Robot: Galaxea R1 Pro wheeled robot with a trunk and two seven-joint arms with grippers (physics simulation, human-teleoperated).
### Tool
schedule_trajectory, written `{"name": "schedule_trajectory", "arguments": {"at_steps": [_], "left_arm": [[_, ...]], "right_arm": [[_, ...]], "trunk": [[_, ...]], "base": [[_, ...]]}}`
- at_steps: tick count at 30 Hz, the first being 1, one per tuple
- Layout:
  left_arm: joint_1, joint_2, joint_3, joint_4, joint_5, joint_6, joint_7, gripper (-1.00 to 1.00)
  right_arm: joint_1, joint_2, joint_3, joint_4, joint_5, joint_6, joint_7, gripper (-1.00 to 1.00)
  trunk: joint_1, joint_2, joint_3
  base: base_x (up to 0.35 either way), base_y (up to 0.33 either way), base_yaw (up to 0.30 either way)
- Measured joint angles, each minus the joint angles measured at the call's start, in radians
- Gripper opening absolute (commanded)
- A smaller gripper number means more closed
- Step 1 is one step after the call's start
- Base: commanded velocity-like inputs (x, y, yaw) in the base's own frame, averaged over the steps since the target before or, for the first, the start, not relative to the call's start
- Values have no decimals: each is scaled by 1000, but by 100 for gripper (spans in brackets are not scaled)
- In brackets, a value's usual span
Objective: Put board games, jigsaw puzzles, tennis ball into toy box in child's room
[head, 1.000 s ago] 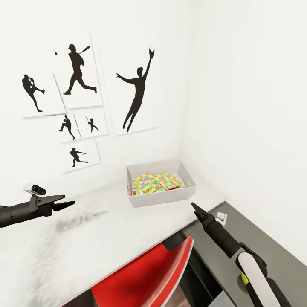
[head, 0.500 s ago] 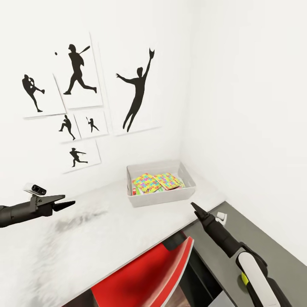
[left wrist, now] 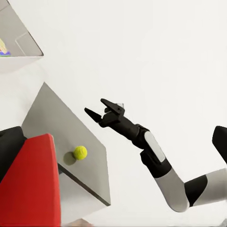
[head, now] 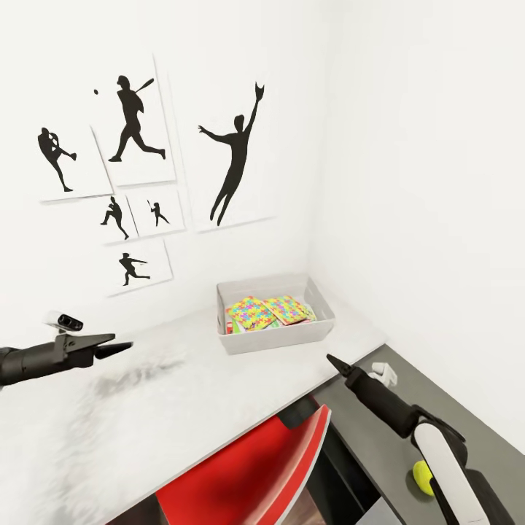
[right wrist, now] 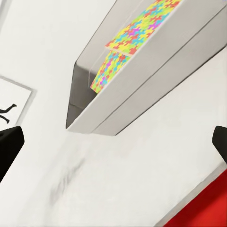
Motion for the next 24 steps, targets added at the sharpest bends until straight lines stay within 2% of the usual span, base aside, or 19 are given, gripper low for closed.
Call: {"name": "schedule_trajectory", "arguments": {"at_steps": [2,4,6,9,13,24], "left_arm": [[0,0,-28,-9,0,0,0,100],[0,1,-54,-14,-1,0,0,100],[0,1,-63,-18,-1,0,0,100],[0,1,-72,-23,0,0,0,100],[0,1,-75,-27,0,0,0,100],[0,7,-72,-31,1,0,0,100]], "right_arm": [[0,0,-8,-4,0,6,-4,100],[0,0,-34,-6,-2,14,-6,100],[0,-1,-53,-6,-4,21,-7,100],[0,-2,-73,-5,-4,33,-7,100],[0,-3,-76,-4,-3,36,-6,100],[0,1,-77,-11,0,33,-11,100]], "trunk": [[0,0,0],[0,0,-1],[0,0,-3],[0,0,-6],[0,0,-10],[0,0,-12]], "base": [[0,0,-45],[0,0,-133],[0,0,-175],[0,0,-210],[0,0,-197],[0,0,-26]]}}
